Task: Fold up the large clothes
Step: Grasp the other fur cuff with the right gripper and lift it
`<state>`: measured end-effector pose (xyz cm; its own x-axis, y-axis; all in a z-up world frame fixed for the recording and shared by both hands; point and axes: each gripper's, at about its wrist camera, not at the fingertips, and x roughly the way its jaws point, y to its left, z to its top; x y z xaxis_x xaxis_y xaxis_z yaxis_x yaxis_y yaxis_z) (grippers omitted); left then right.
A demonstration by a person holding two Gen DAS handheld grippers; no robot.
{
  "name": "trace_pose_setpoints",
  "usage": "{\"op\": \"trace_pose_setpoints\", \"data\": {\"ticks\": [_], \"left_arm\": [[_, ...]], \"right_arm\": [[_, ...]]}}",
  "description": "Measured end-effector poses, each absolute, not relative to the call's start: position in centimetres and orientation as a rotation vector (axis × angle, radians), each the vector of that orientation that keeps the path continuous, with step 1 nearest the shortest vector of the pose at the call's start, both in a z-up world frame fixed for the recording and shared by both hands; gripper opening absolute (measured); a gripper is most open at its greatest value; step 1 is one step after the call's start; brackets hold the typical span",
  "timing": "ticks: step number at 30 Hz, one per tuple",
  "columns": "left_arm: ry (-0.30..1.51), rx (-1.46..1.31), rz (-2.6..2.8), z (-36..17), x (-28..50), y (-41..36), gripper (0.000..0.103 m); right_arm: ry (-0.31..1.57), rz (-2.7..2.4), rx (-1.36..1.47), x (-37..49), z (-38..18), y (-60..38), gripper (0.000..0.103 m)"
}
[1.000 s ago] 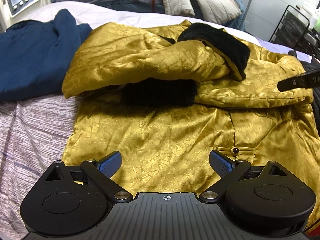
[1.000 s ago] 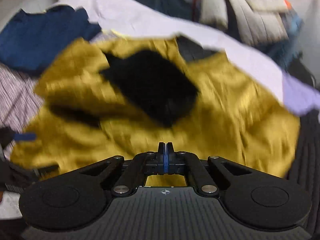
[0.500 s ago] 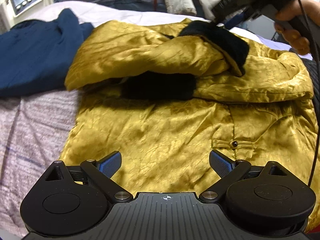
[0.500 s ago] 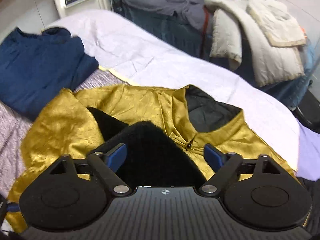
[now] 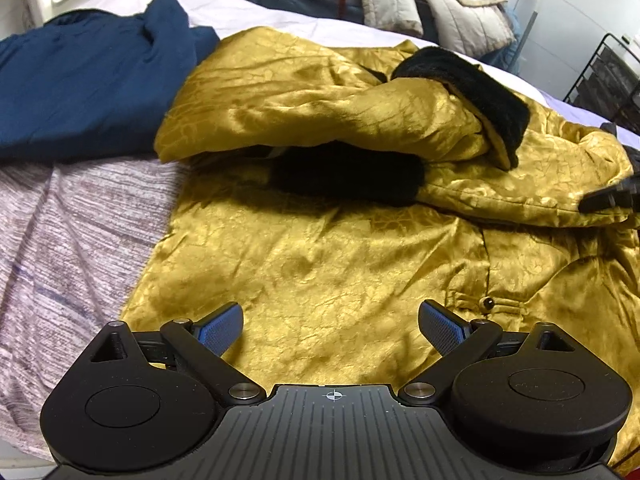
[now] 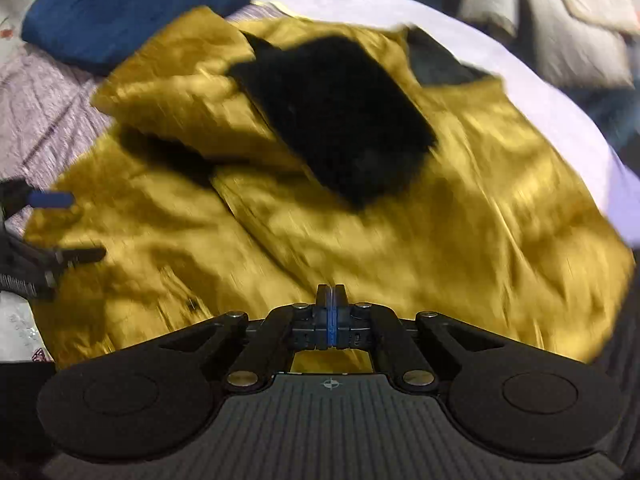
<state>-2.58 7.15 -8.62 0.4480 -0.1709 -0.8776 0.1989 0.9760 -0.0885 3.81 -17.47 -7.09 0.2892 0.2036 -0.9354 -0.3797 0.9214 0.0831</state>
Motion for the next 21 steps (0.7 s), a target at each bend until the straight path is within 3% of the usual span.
{"op": "trace_pose_setpoints", "data": {"ticks": [1,2,3,5,13,16,17,18,19,20,21], "left_arm": [[1.086,0.034,-0.236,-8.7,-2.5,6.9,0.103],[1.088,0.041,-0.240,-8.7,-2.4,6.7,0.103],[1.087,0.051,-0.245,-8.7,-2.4,6.5,0.103],[1.084,0.067,-0.258,-8.6,-2.5,6.2,0.103],[1.085,0.079,-0.242,-8.5,-3.3,6.4,0.103],[1.093,0.069,-0.226,-8.6,-3.3,6.8,0.103],[1.094,0.067,-0.220,-8.6,-3.2,6.9,0.103],[1.095,0.063,-0.217,-8.6,-3.1,7.0,0.103],[1.095,0.058,-0.215,-8.6,-3.0,7.1,0.103],[1.096,0.054,-0.213,-8.7,-2.9,7.1,0.103],[1.097,0.052,-0.214,-8.7,-2.9,7.1,0.103]], "right_arm": [[1.205,0.374,-0.127,3.7,-6.8,-18.1,0.006],[1.186,0.357,-0.085,4.0,-6.4,-18.6,0.025],[1.167,0.340,-0.055,4.7,-5.9,-18.8,0.055],[1.098,0.329,-0.017,6.5,-4.8,-18.8,0.081],[1.034,0.351,-0.044,16.1,-4.8,-16.0,0.084],[1.074,0.363,-0.066,17.5,-6.1,-15.1,0.080],[1.098,0.385,-0.085,17.8,-6.5,-14.8,0.065],[1.123,0.408,-0.092,17.7,-6.7,-14.6,0.029],[1.145,0.436,-0.081,17.5,-6.7,-14.5,0.012],[1.145,0.458,-0.078,16.9,-6.4,-14.4,0.003],[1.112,0.472,-0.092,15.9,-5.9,-14.3,0.003]]}}
